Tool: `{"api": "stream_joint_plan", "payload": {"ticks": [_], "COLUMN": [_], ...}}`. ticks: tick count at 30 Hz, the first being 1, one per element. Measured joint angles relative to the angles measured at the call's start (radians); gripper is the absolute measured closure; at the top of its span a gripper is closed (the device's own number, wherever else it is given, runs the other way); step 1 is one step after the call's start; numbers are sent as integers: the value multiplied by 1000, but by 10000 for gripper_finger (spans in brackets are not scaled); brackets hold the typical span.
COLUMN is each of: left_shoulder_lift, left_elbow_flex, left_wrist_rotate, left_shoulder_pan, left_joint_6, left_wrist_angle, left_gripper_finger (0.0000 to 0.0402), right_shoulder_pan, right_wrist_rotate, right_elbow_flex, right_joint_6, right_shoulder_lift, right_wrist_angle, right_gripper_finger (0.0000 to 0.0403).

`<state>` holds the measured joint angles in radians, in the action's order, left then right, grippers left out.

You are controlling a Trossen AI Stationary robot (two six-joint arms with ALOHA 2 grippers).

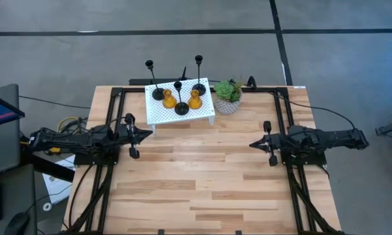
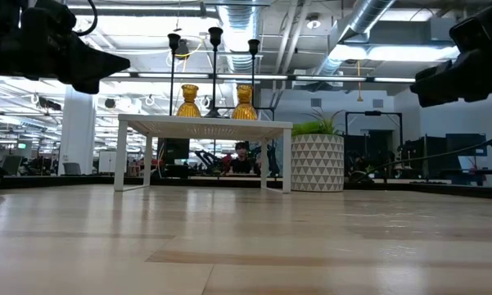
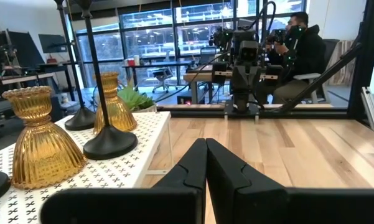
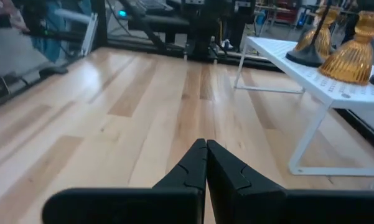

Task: Pick & Place candle stick holders
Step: Return to Home Position

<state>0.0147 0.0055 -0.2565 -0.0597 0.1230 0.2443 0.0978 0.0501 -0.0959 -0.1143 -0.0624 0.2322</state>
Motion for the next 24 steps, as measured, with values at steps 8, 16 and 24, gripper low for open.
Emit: {"api": "stream_joint_plan", "payload": {"ticks": [8, 16, 24], "left_shoulder_lift": [0, 0, 0], "left_elbow_flex": [0, 0, 0], "left_wrist_rotate": [0, 0, 0], "left_shoulder_pan": [0, 0, 0], "left_joint_6": [22, 22, 22], "left_wrist_angle": [0, 2, 4], "left_gripper_finger": [396, 396, 396], "right_shoulder_pan": [-30, -31, -31], "right_wrist_rotate": [99, 101, 101], "right_elbow_flex": [0, 0, 0], "right_joint_6": [97, 202, 202], "right_shoulder_lift": [0, 0, 0], "right_wrist_angle": [33, 26, 26], "right_gripper_finger": [403, 403, 403]}}
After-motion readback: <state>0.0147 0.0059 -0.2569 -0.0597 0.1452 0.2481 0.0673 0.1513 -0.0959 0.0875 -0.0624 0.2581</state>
